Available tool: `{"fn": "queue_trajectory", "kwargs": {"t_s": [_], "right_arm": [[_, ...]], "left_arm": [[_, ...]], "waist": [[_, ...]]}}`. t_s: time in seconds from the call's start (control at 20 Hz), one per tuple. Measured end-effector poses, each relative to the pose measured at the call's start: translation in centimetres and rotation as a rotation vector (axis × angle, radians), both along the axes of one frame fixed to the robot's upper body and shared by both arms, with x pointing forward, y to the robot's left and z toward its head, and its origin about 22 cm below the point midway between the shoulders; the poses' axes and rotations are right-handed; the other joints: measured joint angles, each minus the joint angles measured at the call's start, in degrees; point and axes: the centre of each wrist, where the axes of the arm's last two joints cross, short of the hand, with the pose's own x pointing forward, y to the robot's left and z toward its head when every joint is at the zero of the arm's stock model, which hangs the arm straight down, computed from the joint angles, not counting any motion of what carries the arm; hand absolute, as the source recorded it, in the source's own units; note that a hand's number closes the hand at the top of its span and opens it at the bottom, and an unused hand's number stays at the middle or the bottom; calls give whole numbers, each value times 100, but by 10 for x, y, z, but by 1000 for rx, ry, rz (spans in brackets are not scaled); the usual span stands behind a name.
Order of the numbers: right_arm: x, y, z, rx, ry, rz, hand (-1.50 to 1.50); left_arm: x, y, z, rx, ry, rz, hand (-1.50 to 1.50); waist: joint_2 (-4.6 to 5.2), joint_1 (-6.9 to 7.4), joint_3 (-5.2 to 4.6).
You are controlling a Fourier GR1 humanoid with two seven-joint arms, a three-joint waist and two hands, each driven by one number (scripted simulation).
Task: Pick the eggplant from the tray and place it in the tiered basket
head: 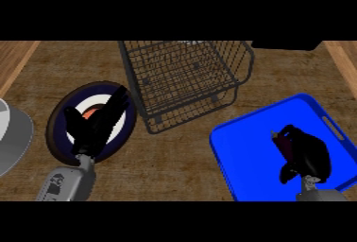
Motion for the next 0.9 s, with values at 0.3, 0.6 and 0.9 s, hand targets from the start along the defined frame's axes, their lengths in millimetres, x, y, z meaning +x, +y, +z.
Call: {"fn": "queue_trajectory", "kwargs": {"t_s": [0.3,0.6,0.9], "right_arm": [[7,33,38,183,10,294,150],[-3,35,117,383,-145,378,150],[-28,33,200,430,-326,443,150]], "left_arm": [[-2,13,-2,9,12,26,0],[-4,16,1,5,11,50,0],[-3,16,0,7,9,55,0]], "waist": [[15,-152,119],[13,-257,178],[28,-249,190]]}}
